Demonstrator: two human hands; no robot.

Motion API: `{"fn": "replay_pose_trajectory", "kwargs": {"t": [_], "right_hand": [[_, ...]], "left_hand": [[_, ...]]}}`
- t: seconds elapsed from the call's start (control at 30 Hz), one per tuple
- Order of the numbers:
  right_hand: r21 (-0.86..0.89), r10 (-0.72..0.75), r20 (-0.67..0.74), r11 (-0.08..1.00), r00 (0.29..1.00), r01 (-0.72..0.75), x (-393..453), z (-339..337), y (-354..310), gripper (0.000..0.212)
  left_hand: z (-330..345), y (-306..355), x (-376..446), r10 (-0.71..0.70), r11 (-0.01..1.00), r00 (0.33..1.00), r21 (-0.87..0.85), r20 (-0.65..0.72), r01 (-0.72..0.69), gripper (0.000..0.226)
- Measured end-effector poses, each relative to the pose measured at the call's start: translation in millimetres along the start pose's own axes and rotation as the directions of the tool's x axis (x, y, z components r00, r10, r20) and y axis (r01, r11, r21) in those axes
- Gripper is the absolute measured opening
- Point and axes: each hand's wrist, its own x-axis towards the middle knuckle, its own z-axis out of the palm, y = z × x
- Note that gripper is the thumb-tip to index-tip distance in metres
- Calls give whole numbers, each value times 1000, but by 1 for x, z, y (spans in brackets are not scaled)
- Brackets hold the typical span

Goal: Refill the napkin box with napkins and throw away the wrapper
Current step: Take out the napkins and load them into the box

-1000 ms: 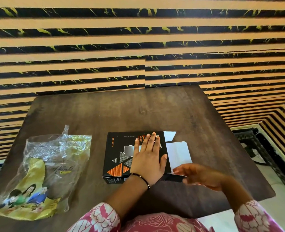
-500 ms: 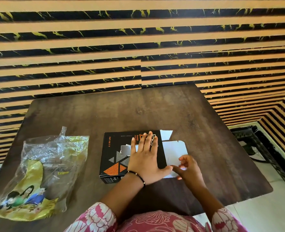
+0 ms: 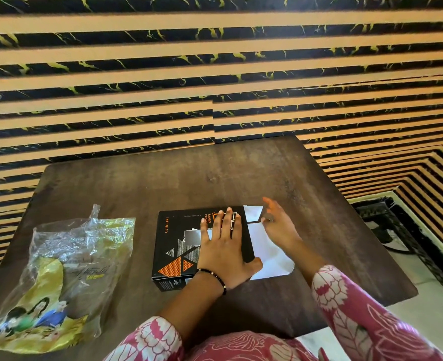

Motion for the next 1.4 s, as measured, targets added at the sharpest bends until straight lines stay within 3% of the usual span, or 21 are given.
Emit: {"fn": "replay_pose_trajectory", "kwargs": {"t": [0.13, 0.27, 0.5, 0.63, 0.77, 0.83, 0.93, 1.07, 1.23, 1.4], "right_hand": [[-28, -18, 53, 999, 998, 20, -11, 5, 9, 39], [-20, -48, 82, 999, 995, 50, -33, 24, 23, 46], [-180, -64, 201, 978, 978, 101, -44, 30, 18, 54], [-267, -106, 75, 956, 992, 122, -43, 30, 28, 52], [-169, 15, -307, 983, 952, -69, -47, 23, 37, 49], [-128, 141, -377, 971, 915, -203, -46, 18, 40, 48], [202, 379, -218, 919, 899, -338, -44, 12, 37, 34], [461, 460, -94, 806, 883, -371, -49, 13, 27, 34], [581, 267, -15, 787, 964, -209, -56, 15, 3, 17], [718, 118, 158, 668, 980, -196, -60, 20, 1, 38]], "left_hand": [[-1, 0, 0, 7, 1000, 1000, -8, 2, -7, 97], [-2, 0, -1, 16, 999, 1000, -28, -6, -16, 97], [-3, -3, -1, 23, 999, 1000, -37, -15, -24, 97], [-3, -2, -2, 23, 999, 999, -28, -25, -24, 95], [-3, -1, -2, 21, 1000, 1000, -23, -16, -21, 96], [-3, -1, -1, 18, 1000, 1000, -16, -11, -18, 96], [-3, -1, -1, 15, 1000, 1000, -13, -9, -15, 96], [-3, -1, -1, 8, 1000, 1000, -13, -3, -8, 96], [-3, -1, -1, 13, 1000, 1000, -12, 10, -13, 100], [-3, -1, -2, 20, 999, 1000, -30, 9, -19, 98]]}}
